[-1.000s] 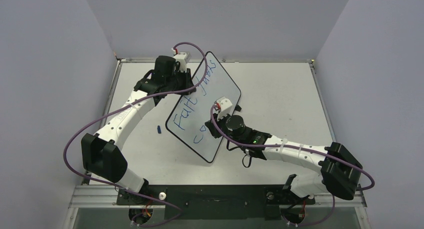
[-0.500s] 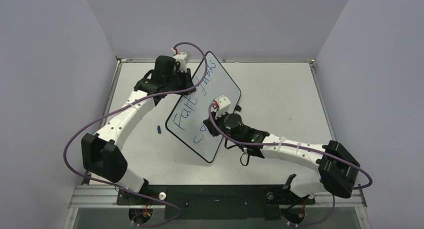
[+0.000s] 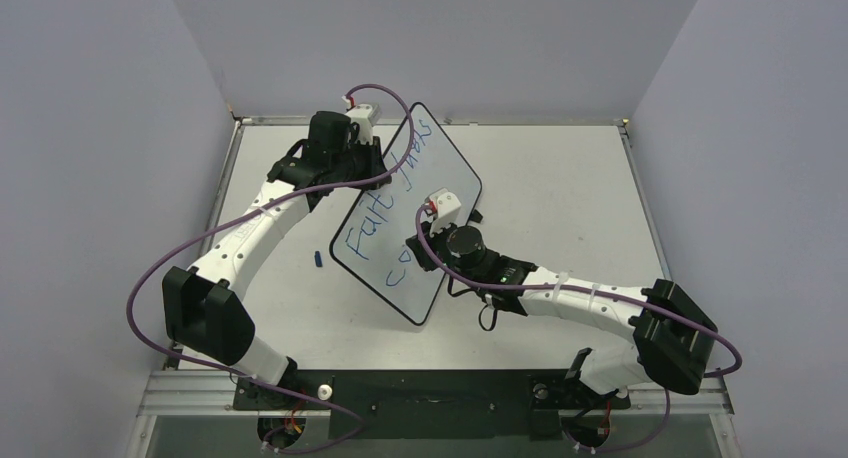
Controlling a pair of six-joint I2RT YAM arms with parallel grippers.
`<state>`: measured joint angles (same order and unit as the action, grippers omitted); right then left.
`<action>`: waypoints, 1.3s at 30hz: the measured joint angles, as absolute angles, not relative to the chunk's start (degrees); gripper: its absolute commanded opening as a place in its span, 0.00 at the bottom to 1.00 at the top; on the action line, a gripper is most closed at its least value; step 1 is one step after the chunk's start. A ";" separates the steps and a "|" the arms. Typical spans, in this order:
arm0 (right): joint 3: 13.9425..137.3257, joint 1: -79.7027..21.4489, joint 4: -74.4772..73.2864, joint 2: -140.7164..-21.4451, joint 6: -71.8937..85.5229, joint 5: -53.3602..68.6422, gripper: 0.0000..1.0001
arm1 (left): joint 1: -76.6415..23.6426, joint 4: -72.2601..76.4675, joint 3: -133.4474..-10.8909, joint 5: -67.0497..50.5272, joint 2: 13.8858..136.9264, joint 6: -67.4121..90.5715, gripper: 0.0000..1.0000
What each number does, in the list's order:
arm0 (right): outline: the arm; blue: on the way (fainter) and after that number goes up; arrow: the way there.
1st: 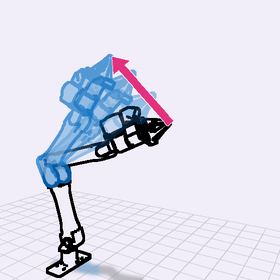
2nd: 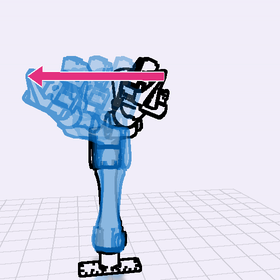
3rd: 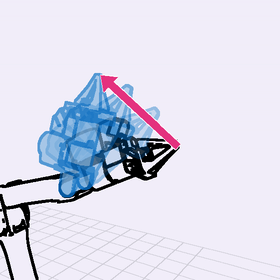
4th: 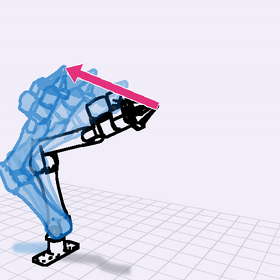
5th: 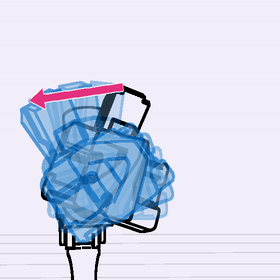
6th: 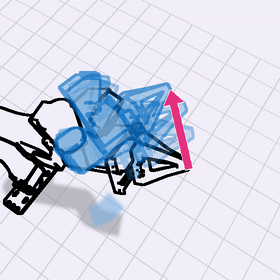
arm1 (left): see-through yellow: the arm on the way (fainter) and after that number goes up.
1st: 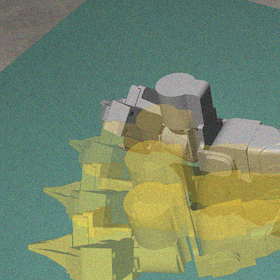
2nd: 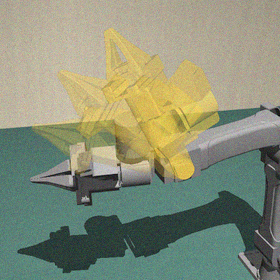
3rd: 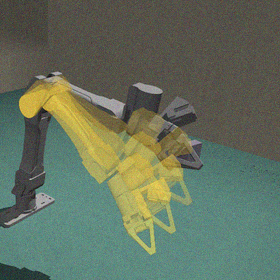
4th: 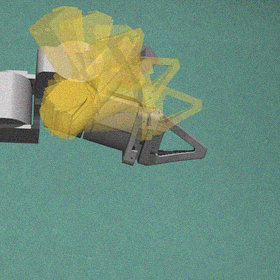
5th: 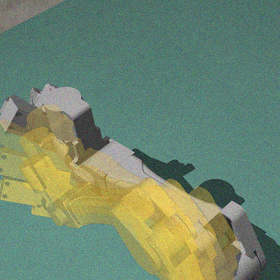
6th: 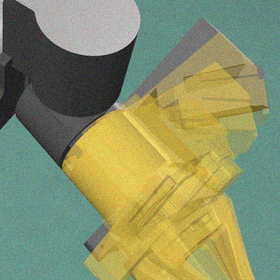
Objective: Write a sentence on the whiteboard
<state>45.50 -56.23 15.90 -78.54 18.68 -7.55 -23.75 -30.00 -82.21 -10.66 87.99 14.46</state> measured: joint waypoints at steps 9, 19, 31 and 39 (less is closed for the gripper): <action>44.16 -56.23 17.17 -78.54 19.38 -8.16 0.00 | -23.73 -30.02 -82.21 -10.68 87.99 14.44 0.00; 41.21 -55.79 17.23 -78.19 20.18 -9.89 0.00 | -23.53 -30.04 -82.21 -10.68 87.99 14.44 0.00; 42.04 -55.81 15.84 -78.28 20.21 -10.28 0.00 | -23.53 -30.00 -82.21 -10.68 87.99 14.46 0.00; 45.52 -55.40 12.73 -79.96 20.14 -11.84 0.00 | -23.51 -30.02 -82.21 -10.68 87.99 14.46 0.00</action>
<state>45.52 -55.40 12.73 -79.96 20.14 -11.84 -23.51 -30.02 -82.21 -10.68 87.99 14.46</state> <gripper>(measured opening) 0.103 0.171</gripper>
